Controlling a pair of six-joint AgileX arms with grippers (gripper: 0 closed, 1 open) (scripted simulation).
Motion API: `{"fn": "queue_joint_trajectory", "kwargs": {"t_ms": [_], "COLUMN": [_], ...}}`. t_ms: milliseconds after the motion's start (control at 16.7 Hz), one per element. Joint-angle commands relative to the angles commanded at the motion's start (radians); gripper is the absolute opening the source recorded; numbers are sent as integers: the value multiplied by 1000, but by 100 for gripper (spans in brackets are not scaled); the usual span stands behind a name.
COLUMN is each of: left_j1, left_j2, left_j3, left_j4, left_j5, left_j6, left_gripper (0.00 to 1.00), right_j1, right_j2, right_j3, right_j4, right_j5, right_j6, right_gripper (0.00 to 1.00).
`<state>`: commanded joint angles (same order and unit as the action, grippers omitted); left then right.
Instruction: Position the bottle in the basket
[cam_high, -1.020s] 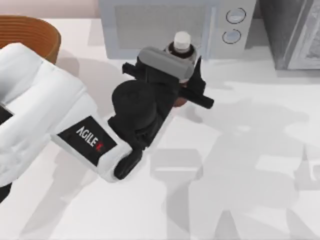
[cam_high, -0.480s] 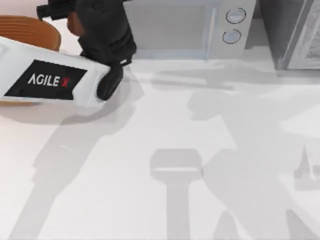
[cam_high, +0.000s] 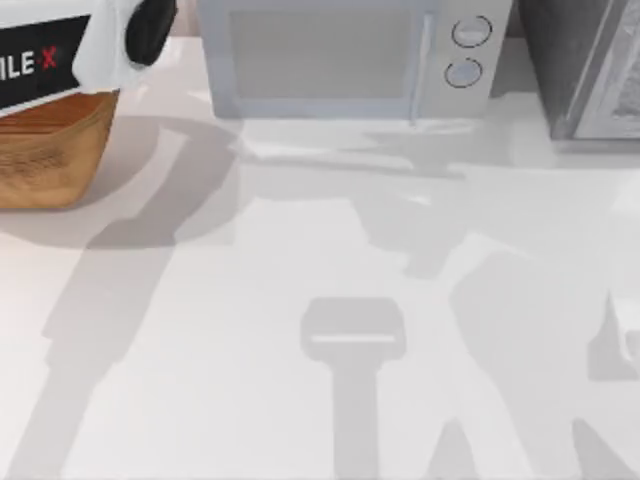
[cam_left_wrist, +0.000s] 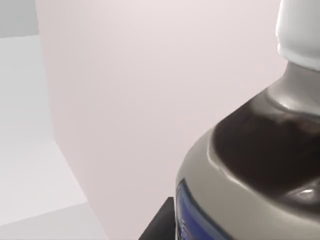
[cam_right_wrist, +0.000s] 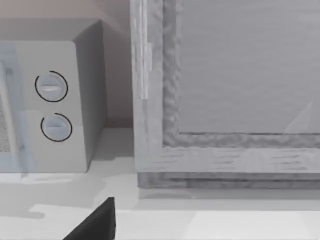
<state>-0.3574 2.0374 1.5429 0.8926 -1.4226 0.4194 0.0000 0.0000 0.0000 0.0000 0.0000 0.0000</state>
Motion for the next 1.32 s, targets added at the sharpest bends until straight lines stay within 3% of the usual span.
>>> {"fn": "queue_joint_trajectory", "kwargs": {"t_ms": [180, 480, 720, 1080, 1320], "left_j1": [24, 21, 44, 123, 133], "left_j2": [2, 3, 11, 20, 21], "left_j3": [52, 54, 35, -6, -10], "left_j4": [-29, -29, -81, -226, -245], "left_j5": [-80, -86, -61, 9, 18], "left_j6": [10, 12, -48, -261, -288], "left_gripper": [0, 0, 0, 0, 0], "right_j1": [0, 0, 0, 0, 0], "right_j2": [0, 0, 0, 0, 0], "right_j3": [0, 0, 0, 0, 0], "right_j4": [0, 0, 0, 0, 0], "right_j5": [0, 0, 0, 0, 0], "right_j6": [0, 0, 0, 0, 0], "right_gripper": [100, 100, 100, 100, 100]}}
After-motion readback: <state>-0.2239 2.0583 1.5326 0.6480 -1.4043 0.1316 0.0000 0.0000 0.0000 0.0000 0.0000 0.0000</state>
